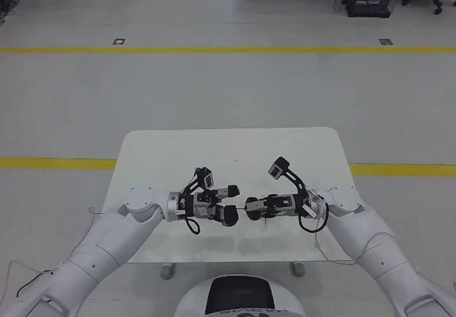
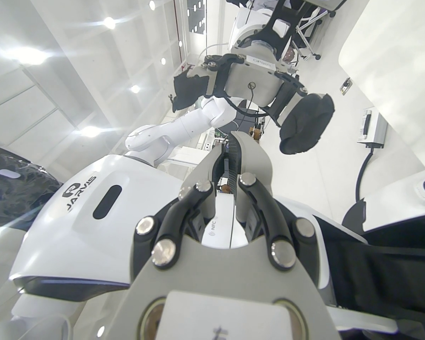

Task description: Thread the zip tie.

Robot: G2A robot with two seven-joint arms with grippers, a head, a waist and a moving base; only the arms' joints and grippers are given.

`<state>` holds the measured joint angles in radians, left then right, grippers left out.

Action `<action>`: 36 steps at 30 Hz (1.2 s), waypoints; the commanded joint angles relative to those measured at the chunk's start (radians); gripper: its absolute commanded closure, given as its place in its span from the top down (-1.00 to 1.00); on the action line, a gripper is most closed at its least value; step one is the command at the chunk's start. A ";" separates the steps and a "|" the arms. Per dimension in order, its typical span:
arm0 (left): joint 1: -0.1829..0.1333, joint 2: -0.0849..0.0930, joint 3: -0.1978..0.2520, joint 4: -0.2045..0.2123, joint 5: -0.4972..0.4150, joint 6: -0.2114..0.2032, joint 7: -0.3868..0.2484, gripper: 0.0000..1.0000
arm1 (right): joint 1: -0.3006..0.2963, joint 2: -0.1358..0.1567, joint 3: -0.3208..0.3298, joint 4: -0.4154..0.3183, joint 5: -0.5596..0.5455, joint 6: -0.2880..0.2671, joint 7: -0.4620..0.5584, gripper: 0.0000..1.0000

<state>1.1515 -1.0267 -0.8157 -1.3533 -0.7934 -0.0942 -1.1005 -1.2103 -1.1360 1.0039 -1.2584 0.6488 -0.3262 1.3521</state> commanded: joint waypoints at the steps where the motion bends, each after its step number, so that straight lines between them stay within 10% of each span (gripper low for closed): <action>1: 0.000 -0.001 0.001 0.001 0.000 0.001 -0.001 -0.06 | 0.000 0.000 0.000 0.001 0.001 -0.001 0.001 -1.00; 21: 0.003 -0.002 -0.006 -0.003 0.004 -0.004 -0.013 -0.72 | 0.009 -0.002 -0.009 0.025 -0.006 0.027 -0.007 -1.00; 36: 0.006 -0.003 -0.009 -0.008 0.008 -0.013 -0.029 -0.78 | 0.023 -0.008 -0.022 0.048 0.002 0.060 -0.015 -1.00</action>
<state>1.1579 -1.0296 -0.8252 -1.3620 -0.7859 -0.1081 -1.1296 -1.1878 -1.1433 0.9820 -1.2108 0.6490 -0.2647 1.3361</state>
